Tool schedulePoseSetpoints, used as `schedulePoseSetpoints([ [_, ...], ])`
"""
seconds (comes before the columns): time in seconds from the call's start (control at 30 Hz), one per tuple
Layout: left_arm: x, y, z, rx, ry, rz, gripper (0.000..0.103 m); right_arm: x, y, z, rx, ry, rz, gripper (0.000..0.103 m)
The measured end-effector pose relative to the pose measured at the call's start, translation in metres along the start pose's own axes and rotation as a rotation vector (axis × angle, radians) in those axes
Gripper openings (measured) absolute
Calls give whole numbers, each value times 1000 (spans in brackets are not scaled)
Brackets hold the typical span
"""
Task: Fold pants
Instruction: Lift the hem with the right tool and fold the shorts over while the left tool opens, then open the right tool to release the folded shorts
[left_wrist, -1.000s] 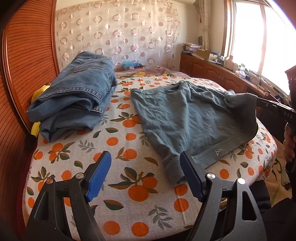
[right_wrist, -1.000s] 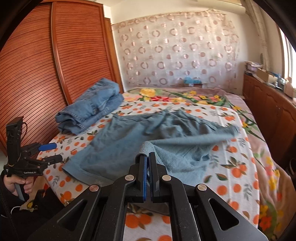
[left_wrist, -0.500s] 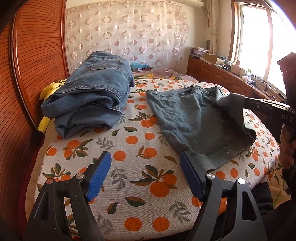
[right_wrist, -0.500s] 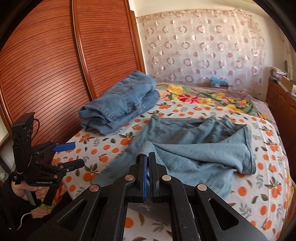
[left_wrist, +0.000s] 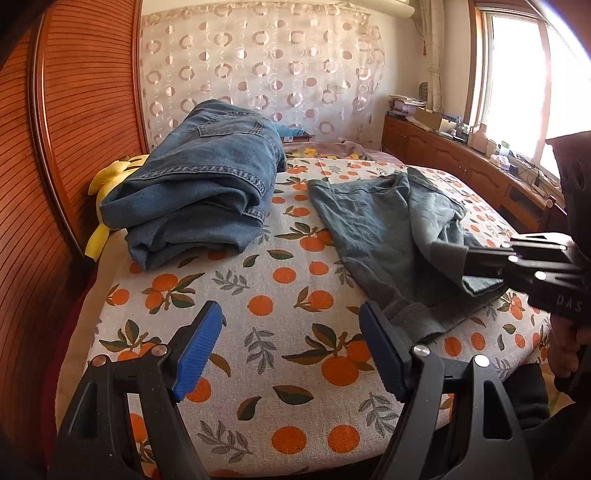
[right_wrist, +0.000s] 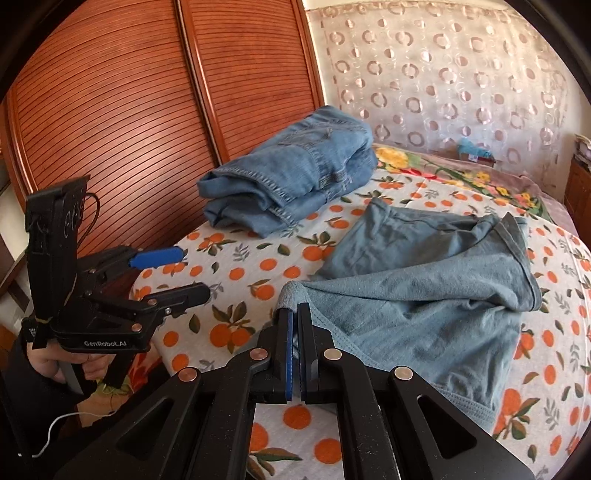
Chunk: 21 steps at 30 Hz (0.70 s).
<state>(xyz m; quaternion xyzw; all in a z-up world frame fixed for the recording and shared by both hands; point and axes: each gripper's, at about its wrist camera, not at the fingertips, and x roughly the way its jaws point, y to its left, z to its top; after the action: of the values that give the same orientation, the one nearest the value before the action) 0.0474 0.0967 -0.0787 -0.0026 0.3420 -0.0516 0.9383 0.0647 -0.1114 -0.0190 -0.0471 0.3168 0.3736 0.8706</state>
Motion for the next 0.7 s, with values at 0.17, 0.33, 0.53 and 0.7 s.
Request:
schedulePoseSetpoints([
  [0.17,1,0,-2,-2,4,0,77,9,5,-2,-13,33,19,2],
  [0.33,3,1,-3,-4,8,-1,77,26,6,-6,-5,93,25,2],
  [0.53,4,-4,-3,-2,11,-9,77,34,4,-10,17,139,29,7],
  [0.7,7,-12,-1,10,14,-23,77,23,1,-15,24,134,22,33],
])
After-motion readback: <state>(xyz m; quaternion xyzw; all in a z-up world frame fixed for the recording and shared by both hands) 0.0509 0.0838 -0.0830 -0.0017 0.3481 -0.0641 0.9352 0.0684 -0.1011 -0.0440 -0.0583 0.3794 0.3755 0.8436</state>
